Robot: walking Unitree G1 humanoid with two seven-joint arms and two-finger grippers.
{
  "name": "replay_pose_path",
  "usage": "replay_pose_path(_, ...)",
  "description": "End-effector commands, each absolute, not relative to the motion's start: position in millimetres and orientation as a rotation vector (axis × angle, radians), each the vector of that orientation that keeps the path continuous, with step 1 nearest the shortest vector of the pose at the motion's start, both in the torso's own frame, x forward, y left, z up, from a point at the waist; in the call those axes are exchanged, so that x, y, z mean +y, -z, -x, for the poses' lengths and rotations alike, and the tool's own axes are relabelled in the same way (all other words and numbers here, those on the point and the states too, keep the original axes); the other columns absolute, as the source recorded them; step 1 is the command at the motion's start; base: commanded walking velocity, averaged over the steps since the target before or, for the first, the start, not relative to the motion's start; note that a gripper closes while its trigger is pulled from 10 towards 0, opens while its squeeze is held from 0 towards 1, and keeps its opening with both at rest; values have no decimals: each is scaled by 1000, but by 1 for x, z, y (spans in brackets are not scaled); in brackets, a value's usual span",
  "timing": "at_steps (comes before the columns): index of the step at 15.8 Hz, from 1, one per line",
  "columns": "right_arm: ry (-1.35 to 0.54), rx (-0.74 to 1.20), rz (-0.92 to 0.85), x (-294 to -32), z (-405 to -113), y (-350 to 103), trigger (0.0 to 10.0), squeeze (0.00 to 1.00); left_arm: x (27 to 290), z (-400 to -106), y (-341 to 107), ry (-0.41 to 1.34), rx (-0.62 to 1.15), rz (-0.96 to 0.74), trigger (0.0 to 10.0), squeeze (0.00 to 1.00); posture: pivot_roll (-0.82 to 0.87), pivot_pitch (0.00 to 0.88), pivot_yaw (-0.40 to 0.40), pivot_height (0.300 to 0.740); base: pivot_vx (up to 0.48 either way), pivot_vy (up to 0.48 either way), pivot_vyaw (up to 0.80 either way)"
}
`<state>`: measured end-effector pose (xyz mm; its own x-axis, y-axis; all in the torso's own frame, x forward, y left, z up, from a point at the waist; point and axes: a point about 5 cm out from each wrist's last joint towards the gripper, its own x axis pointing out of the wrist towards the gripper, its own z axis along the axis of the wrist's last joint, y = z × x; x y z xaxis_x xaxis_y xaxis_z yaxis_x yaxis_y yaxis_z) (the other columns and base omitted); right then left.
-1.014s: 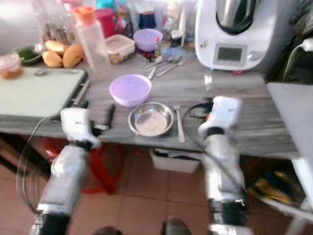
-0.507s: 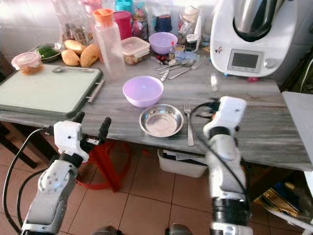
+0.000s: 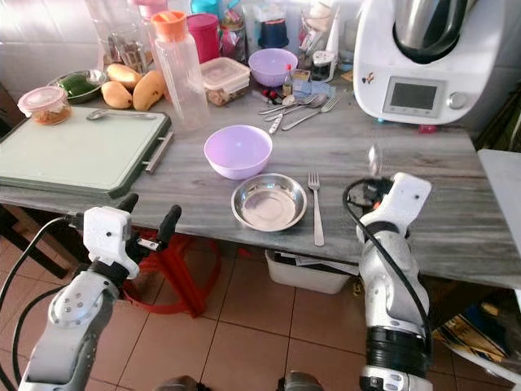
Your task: Setting the table
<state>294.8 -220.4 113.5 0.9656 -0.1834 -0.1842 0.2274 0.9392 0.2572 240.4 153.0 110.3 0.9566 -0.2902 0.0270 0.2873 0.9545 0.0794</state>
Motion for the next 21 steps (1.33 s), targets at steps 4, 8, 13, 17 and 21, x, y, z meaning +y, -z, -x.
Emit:
replay_pose_path(4,159,246,-364,-221,-292,-106,10000,0,160,-236,-115,294,-25,-88,10000,0,36,40,76,740,0,0,0)
replay_pose_path(8,84,306,-408,-221,-290,-99,10000,0,160,-235,-116,299,-16,-93,10000,0,42,44,82,740,0,0,0)
replay_pose_path(13,32,362,-408,-228,-284,-95,10000,0,158,-238,-118,306,-18,-91,10000,0,37,37,78,740,0,0,0)
replay_pose_path(17,30,404,-397,-231,-279,-90,10000,0,157,-238,-118,303,-19,-87,10000,0,35,31,74,740,0,0,0)
replay_pose_path(21,35,437,-382,-234,-271,-85,10000,298,155,-240,-117,306,-19,-87,10000,0,29,25,75,740,0,0,0)
